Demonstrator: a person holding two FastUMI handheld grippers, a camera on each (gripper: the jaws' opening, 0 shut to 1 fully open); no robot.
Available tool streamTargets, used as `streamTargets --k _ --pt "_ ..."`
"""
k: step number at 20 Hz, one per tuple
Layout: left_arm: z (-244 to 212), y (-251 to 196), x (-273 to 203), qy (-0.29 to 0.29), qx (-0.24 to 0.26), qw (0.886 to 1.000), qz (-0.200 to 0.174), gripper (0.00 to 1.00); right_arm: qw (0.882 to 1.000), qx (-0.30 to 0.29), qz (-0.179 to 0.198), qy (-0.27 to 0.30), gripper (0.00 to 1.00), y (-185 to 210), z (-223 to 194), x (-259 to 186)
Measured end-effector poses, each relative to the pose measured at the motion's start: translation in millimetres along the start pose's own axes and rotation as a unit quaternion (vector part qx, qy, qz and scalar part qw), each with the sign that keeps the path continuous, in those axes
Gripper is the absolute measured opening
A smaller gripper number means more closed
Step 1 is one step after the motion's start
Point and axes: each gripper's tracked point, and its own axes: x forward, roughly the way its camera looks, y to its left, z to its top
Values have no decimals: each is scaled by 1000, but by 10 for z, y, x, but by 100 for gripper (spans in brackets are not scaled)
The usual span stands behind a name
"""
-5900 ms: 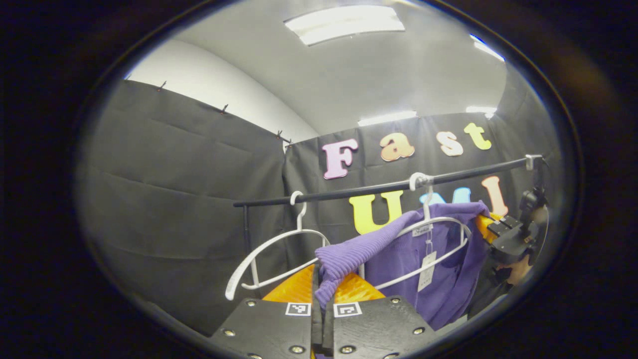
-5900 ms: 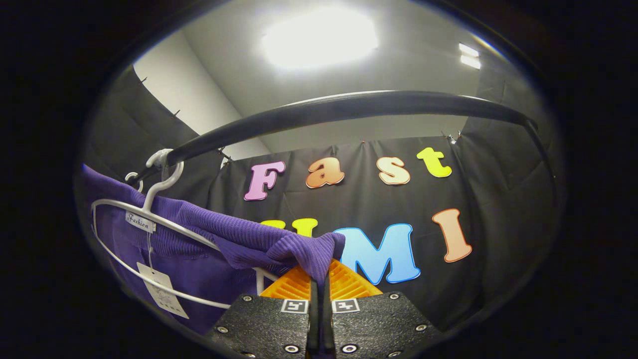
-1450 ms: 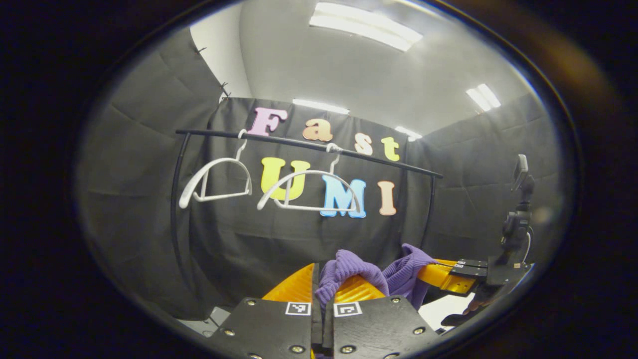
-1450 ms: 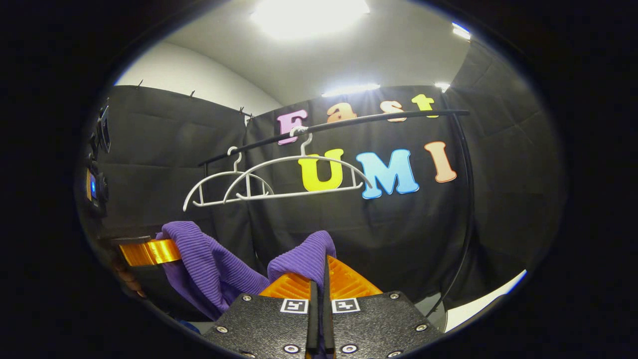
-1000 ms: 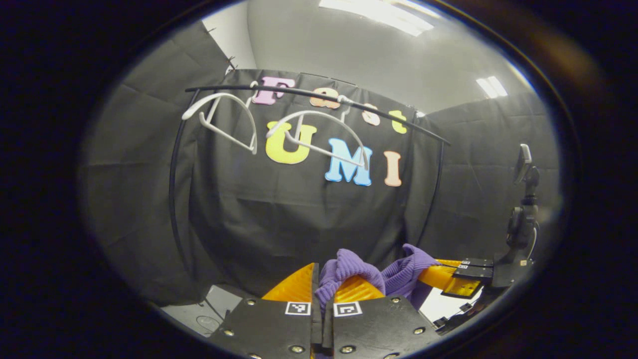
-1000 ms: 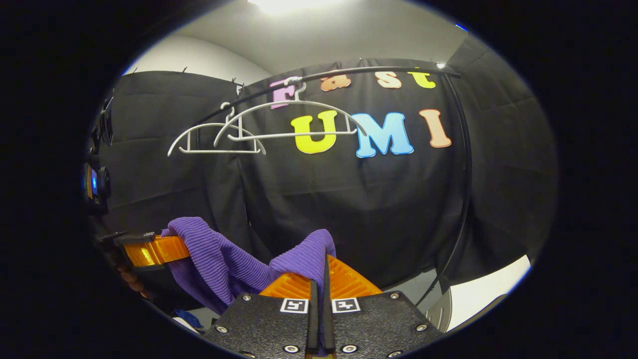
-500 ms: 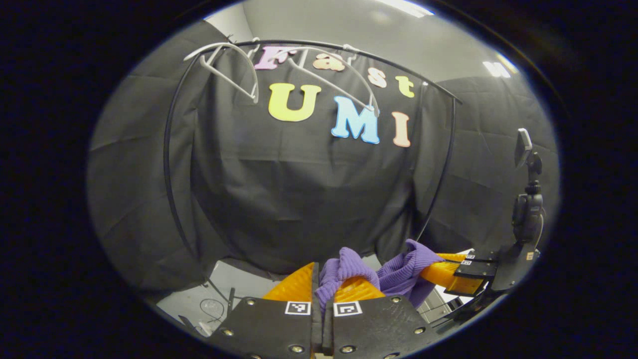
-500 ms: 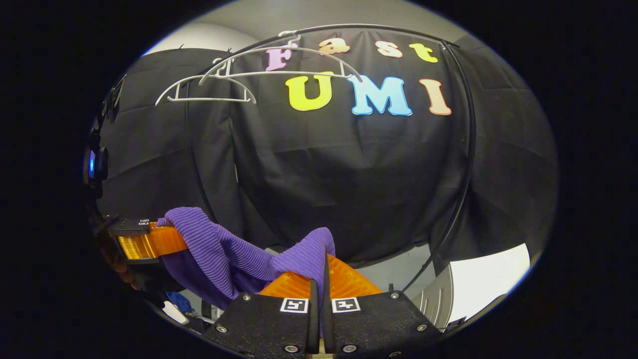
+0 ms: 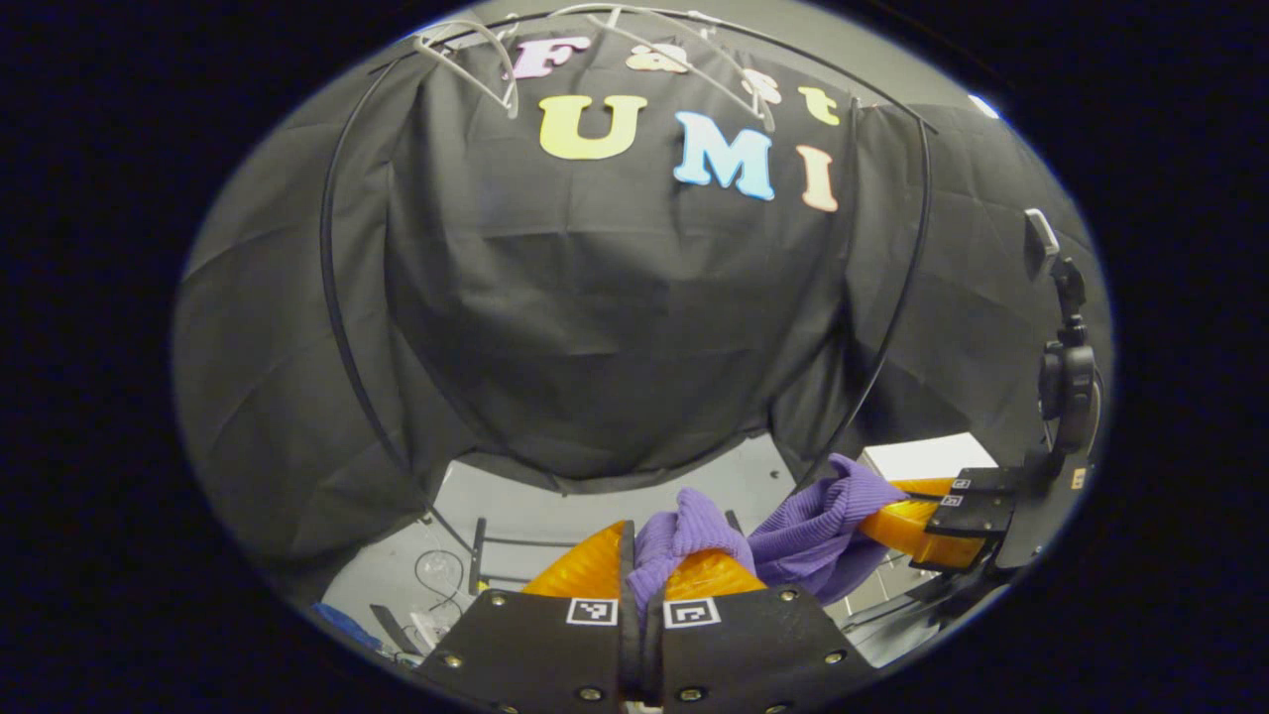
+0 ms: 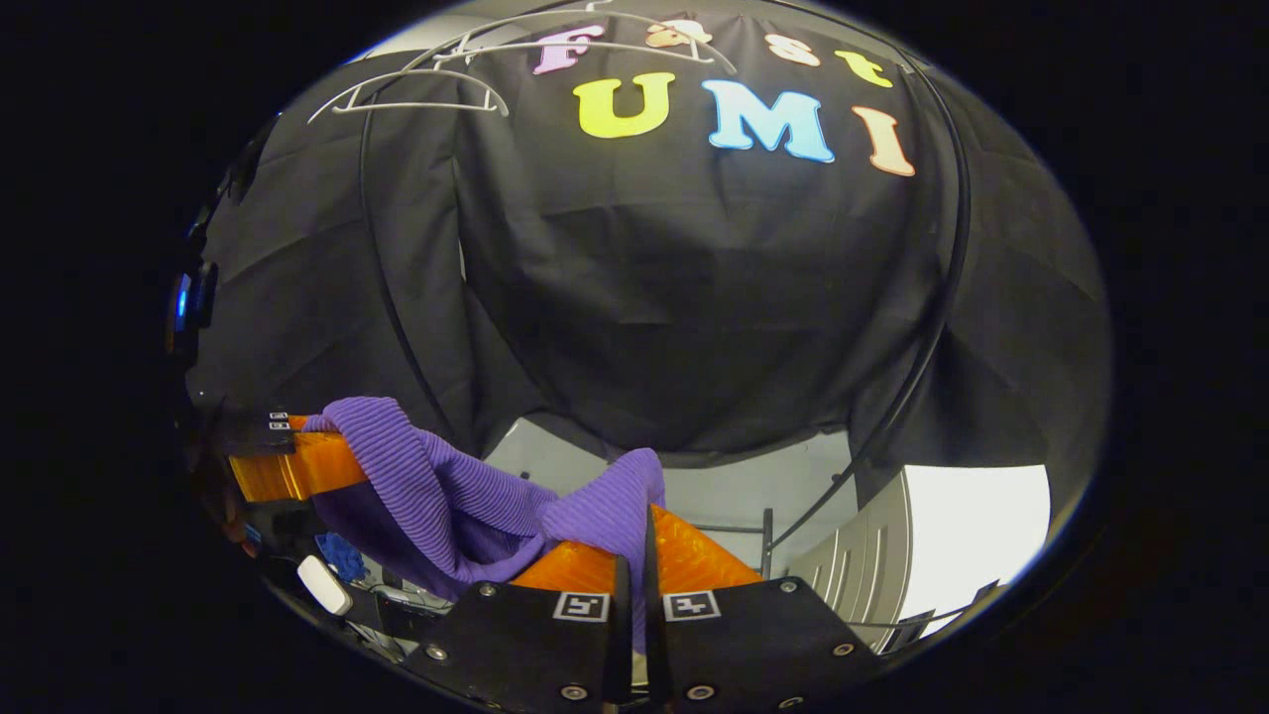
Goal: Grasp the clothes on the hanger with both hands and then place them into the laundry hamper below.
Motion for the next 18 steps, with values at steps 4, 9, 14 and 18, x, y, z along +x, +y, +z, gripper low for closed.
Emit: streamTargets --k 4,9,14,18 --pt "-318 58 87 40 3 999 11 2 999 -13 -5 42 8 -8 -311 65" --pt "-594 144 134 74 6 997 24 5 997 -18 -8 80 12 -33 -587 72" --pt "-725 206 85 83 2 996 42 47 998 -27 -3 64 69 7 -494 31" --pt "-351 205 -71 37 10 998 54 99 998 -21 -12 51 95 -22 -453 -59"
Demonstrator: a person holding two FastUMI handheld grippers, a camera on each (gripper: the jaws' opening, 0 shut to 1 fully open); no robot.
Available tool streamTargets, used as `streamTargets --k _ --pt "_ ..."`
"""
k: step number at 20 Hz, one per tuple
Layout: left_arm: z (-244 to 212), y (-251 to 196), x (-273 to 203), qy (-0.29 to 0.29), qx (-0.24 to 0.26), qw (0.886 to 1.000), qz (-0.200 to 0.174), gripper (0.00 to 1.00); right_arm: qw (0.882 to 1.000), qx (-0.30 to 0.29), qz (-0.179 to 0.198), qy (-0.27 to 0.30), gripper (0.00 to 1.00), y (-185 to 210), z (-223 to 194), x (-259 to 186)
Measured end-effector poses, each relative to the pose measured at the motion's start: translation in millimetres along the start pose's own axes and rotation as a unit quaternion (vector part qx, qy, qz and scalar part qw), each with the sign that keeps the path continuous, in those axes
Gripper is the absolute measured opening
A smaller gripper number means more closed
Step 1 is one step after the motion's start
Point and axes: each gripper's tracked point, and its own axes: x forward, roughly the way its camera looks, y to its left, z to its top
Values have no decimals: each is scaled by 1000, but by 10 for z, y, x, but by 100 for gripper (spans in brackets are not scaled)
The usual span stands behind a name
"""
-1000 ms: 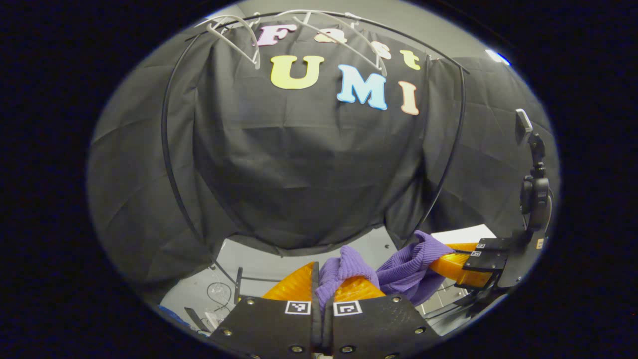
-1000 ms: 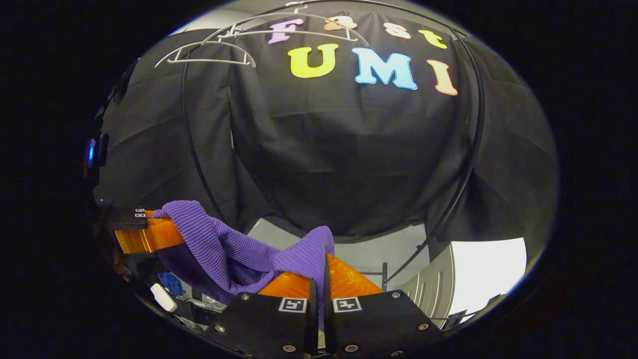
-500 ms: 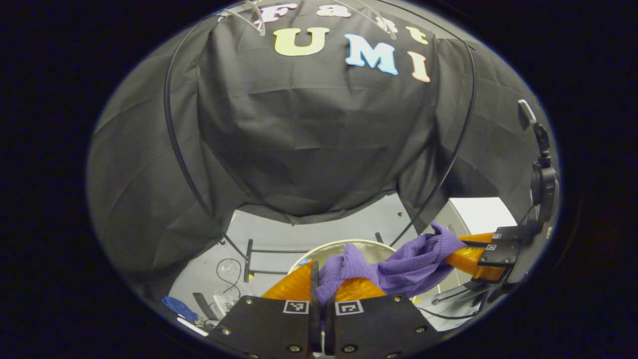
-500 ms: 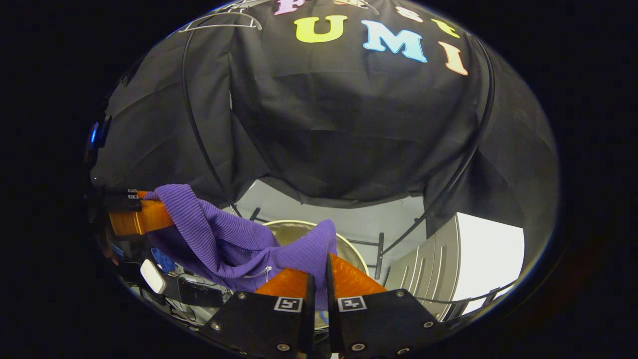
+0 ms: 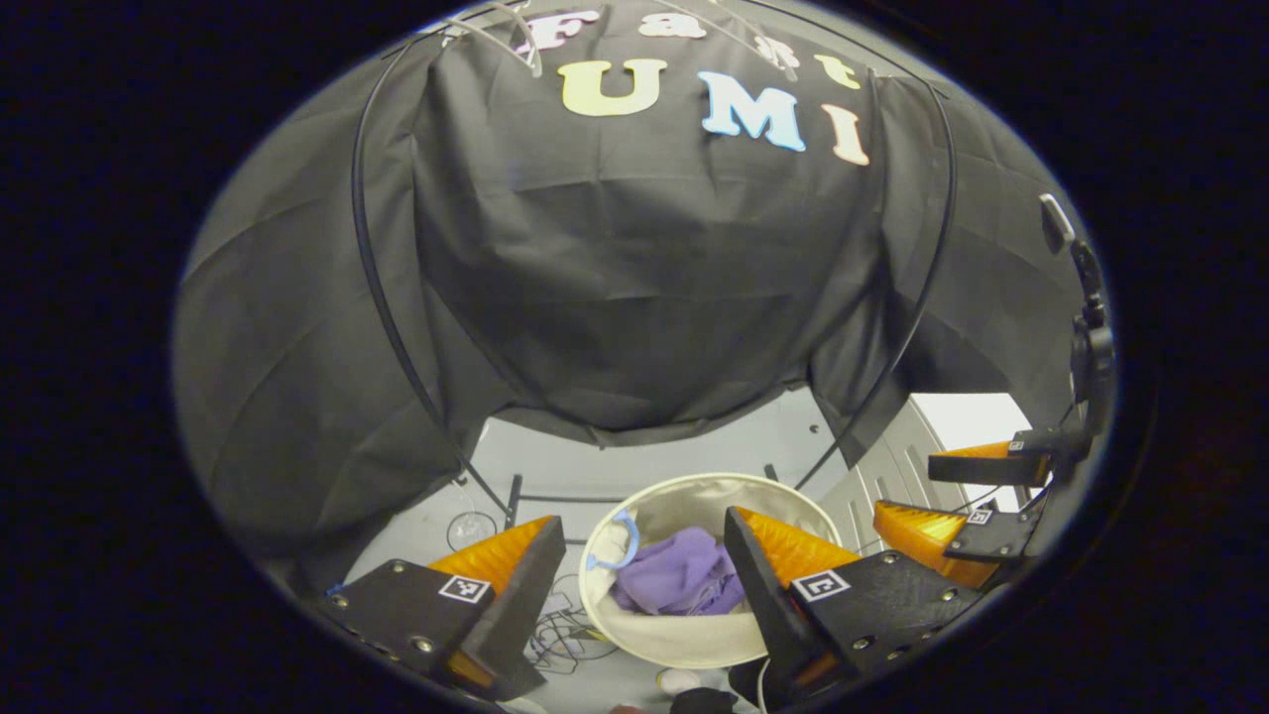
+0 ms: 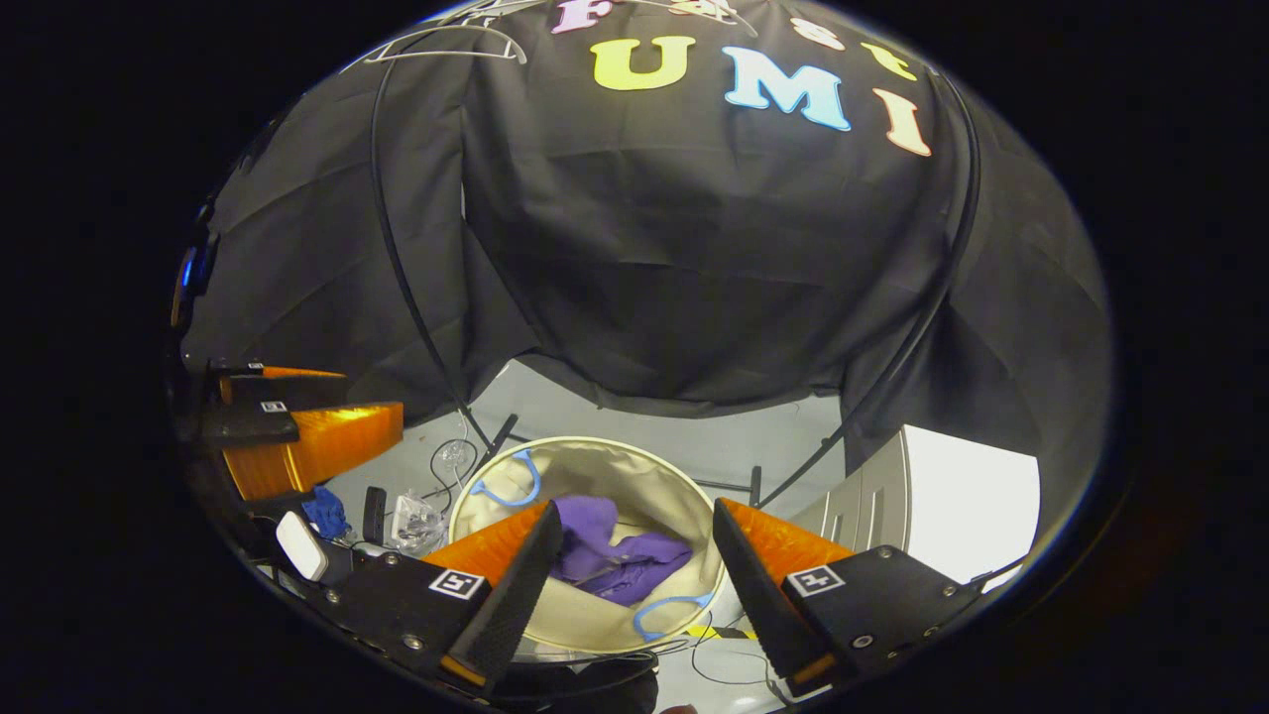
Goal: Grasp the clothes on the hanger with both hands and then place them into the laundry hamper below.
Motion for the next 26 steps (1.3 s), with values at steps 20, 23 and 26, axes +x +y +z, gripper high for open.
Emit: streamTargets --k 20,23,26 --pt "2456 55 -1758 -291 6 956 17 99 956 71 -71 -277 94 -668 1973 -1582" --pt "2703 46 -1948 -314 6 949 21 99 944 81 -77 -309 93 -771 2227 -1839" --pt "2841 159 -2083 -335 6 942 28 99 933 79 -92 -339 94 -876 2433 -2104"
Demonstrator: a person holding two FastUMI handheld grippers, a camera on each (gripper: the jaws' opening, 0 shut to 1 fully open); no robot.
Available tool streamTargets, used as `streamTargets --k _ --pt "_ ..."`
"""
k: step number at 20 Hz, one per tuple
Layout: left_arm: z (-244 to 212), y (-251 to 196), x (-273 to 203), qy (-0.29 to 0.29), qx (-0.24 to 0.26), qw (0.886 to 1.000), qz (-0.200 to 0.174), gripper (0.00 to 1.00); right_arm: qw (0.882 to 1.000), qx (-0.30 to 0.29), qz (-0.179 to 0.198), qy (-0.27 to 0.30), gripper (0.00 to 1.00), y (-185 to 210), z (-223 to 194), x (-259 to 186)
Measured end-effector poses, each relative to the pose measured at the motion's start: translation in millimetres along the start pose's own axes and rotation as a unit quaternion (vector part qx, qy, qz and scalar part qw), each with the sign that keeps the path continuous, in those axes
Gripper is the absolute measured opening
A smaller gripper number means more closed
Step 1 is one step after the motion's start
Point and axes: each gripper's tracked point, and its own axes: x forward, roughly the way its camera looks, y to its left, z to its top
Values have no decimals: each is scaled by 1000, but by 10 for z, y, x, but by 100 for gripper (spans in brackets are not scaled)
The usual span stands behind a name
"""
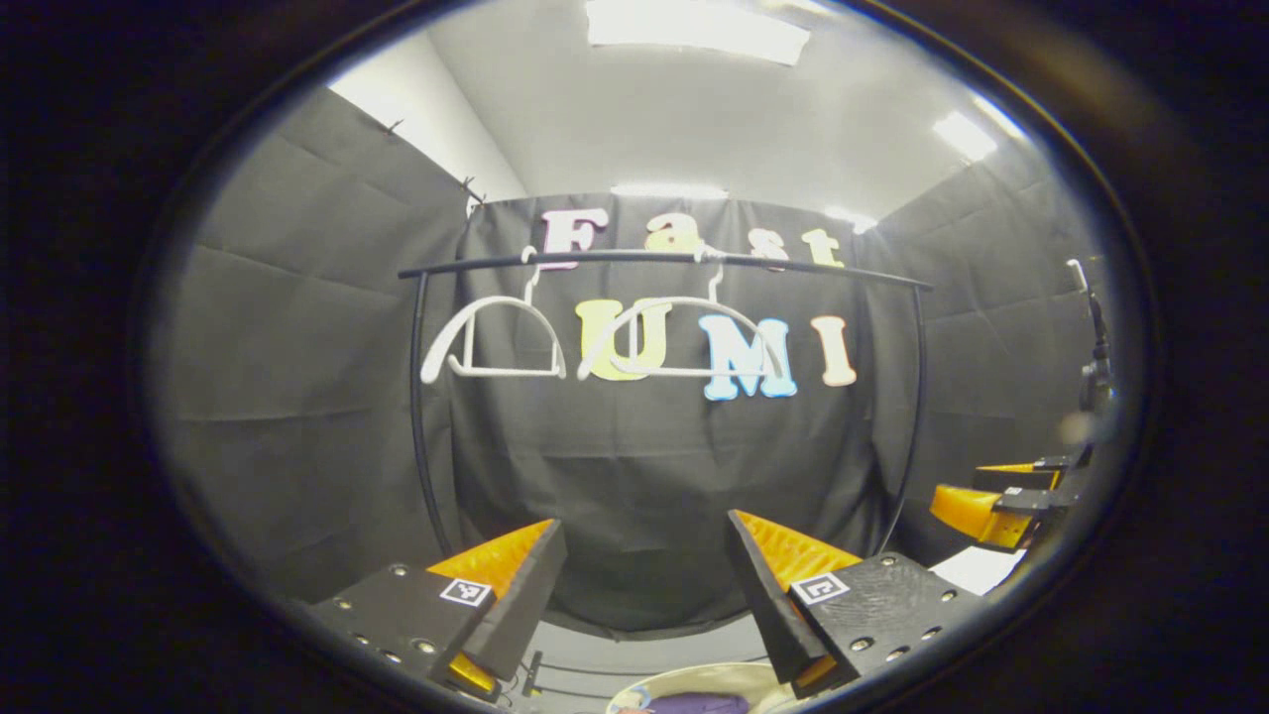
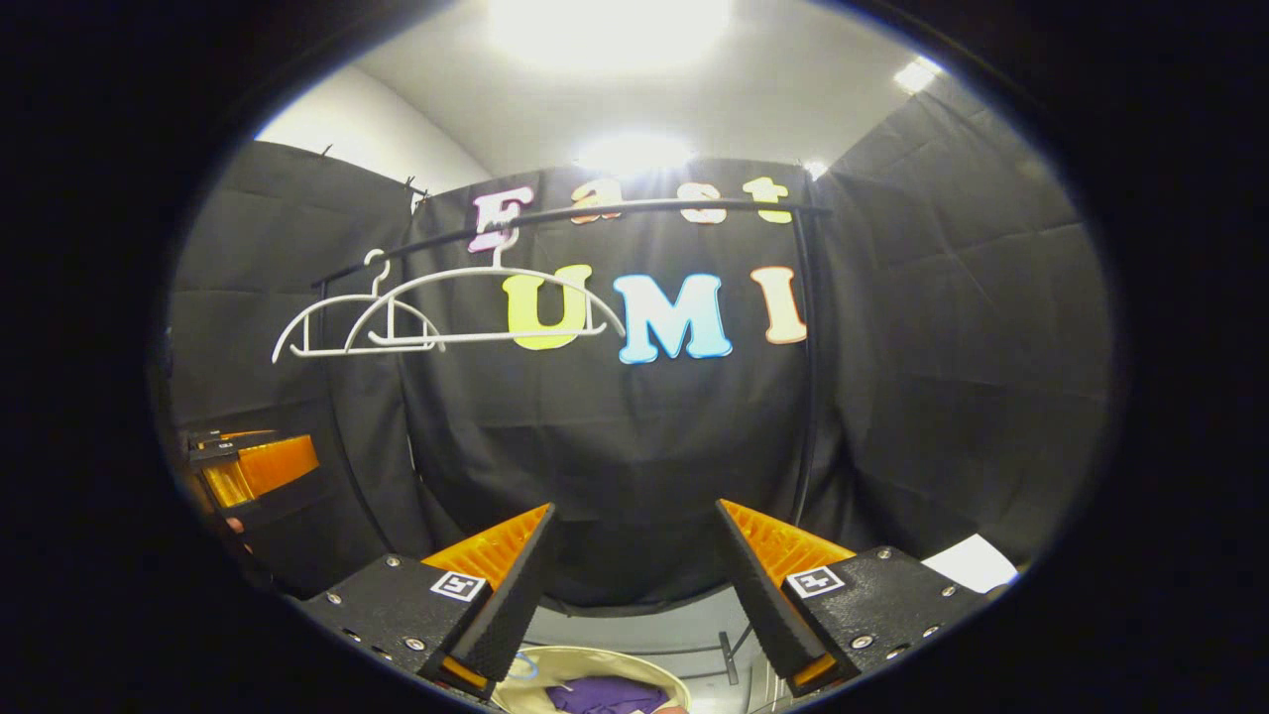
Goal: Grasp the clothes on the hanger with both hands and then place them into the laundry hamper below.
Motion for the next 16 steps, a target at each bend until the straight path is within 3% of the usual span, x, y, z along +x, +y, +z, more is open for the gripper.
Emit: streamTargets --k 1,3,8,13,14,16 --pt "50 36 -28 -3 1 1000 3 88 1000 -2 -5 -7 93 -35 85 -35" --pt "142 125 -100 -11 6 1000 14 99 1000 -2 -14 -23 93 -70 263 -51" --pt "317 358 -219 -27 29 998 45 99 997 -9 -24 -67 94 -92 574 -152" --pt "344 464 -299 -35 17 998 56 99 997 -4 -24 -75 94 -46 556 -185" --pt "345 478 -316 -36 19 997 58 93 997 -4 -24 -74 94 -45 558 -185" --pt "362 505 -320 -39 24 997 61 93 997 -4 -26 -78 94 -48 577 -195"
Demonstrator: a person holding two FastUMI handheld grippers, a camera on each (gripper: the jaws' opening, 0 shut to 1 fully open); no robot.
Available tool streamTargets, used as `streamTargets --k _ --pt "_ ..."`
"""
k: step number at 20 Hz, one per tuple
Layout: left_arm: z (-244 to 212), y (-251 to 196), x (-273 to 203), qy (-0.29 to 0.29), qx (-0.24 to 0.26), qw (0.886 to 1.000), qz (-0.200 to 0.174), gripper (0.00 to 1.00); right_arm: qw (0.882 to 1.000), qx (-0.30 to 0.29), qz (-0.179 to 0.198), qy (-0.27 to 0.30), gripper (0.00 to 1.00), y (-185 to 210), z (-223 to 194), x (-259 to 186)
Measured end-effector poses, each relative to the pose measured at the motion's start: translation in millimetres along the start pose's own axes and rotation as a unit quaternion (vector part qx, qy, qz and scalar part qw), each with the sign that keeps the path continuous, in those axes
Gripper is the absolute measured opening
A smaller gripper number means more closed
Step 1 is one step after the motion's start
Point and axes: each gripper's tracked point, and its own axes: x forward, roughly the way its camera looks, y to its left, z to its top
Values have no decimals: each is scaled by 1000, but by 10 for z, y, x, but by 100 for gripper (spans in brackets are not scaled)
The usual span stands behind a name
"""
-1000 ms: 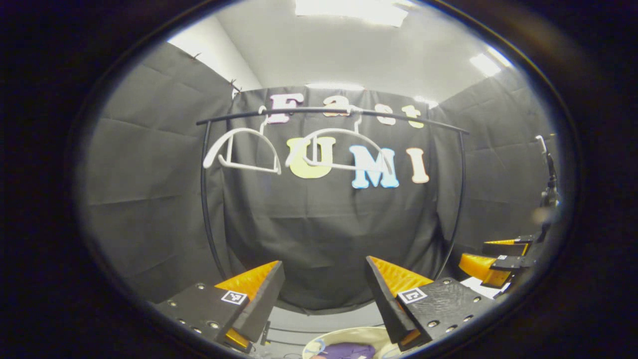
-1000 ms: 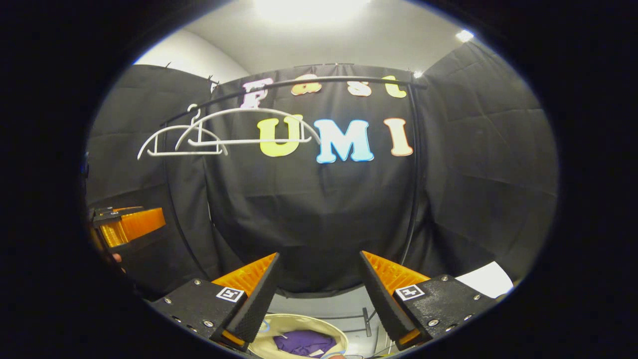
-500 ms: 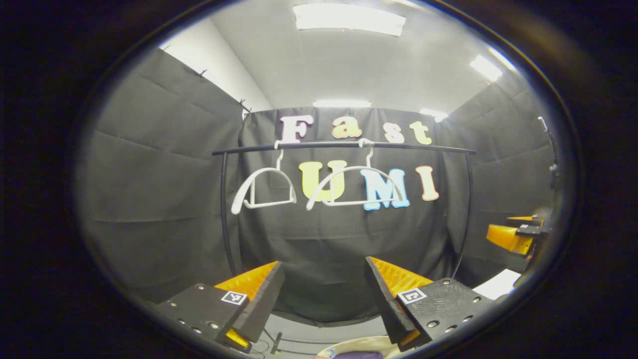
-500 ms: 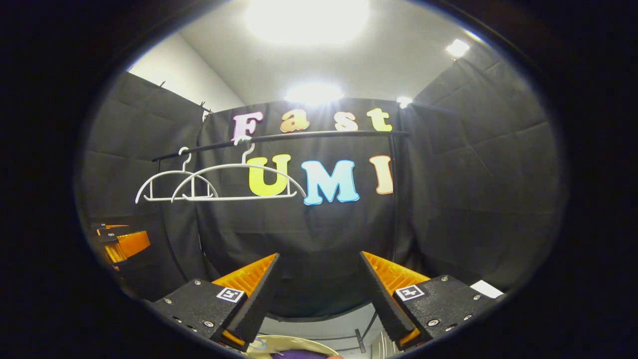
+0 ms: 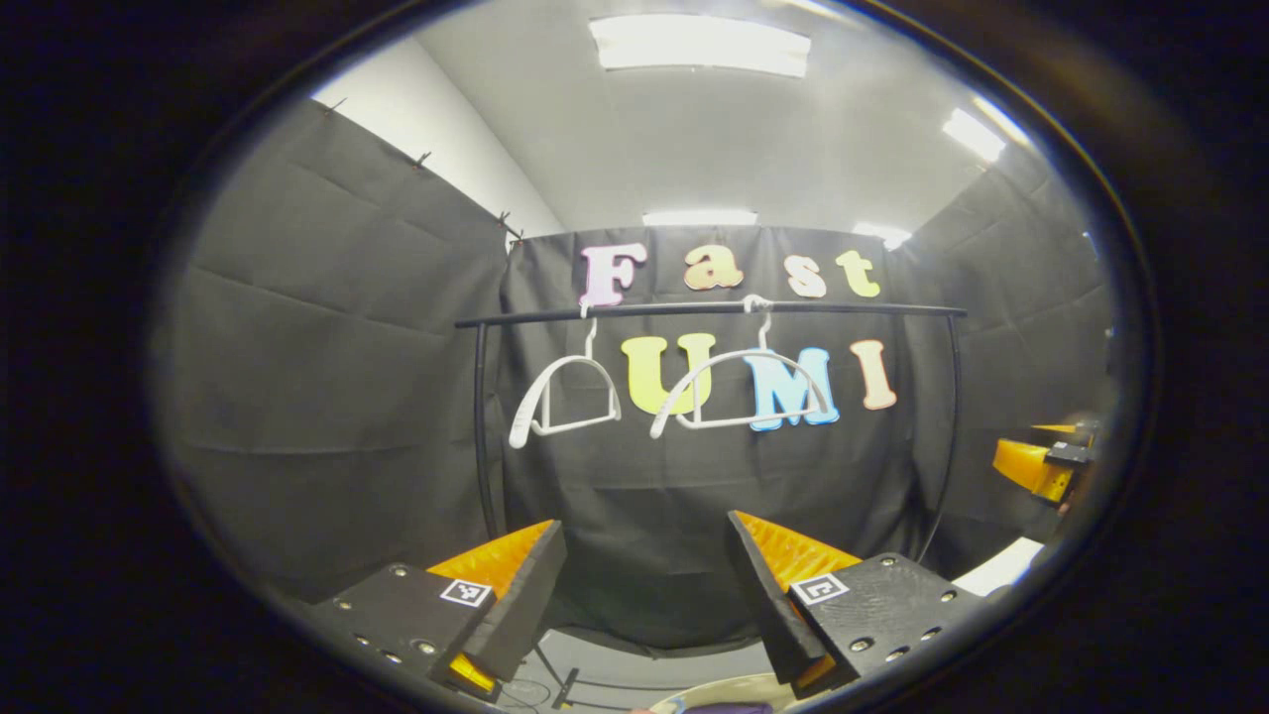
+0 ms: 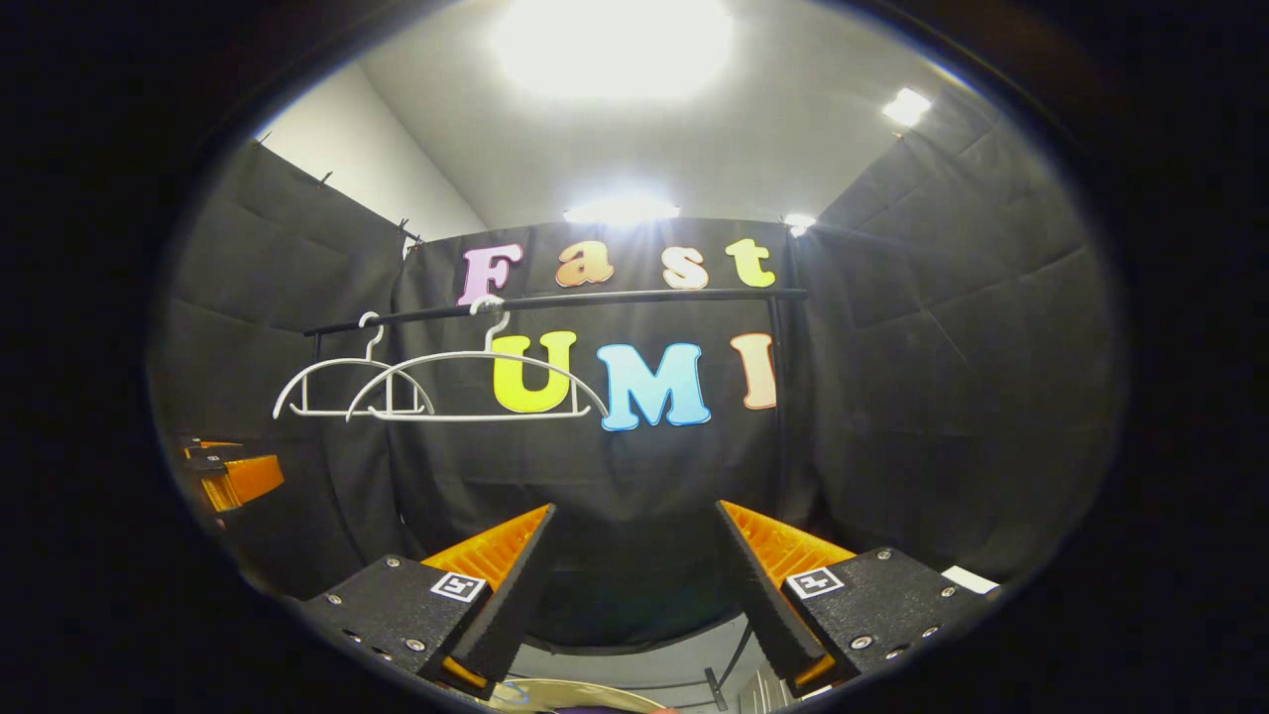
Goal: Grasp the clothes on the hanger with both hands and then place them into the laundry hamper below.
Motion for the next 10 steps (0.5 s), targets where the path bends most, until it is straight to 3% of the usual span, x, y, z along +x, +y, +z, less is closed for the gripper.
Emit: streamTargets --k 6,7,10 --pt "75 -18 5 -12 -4 1000 -1 93 1000 -10 -1 -8 94 -13 54 -13" --pt "84 -25 3 -12 -2 1000 0 99 1000 -10 -2 -9 94 -17 65 -21" --pt "80 -35 -9 -15 4 1000 1 99 1000 -8 -3 -10 94 -19 81 -45"
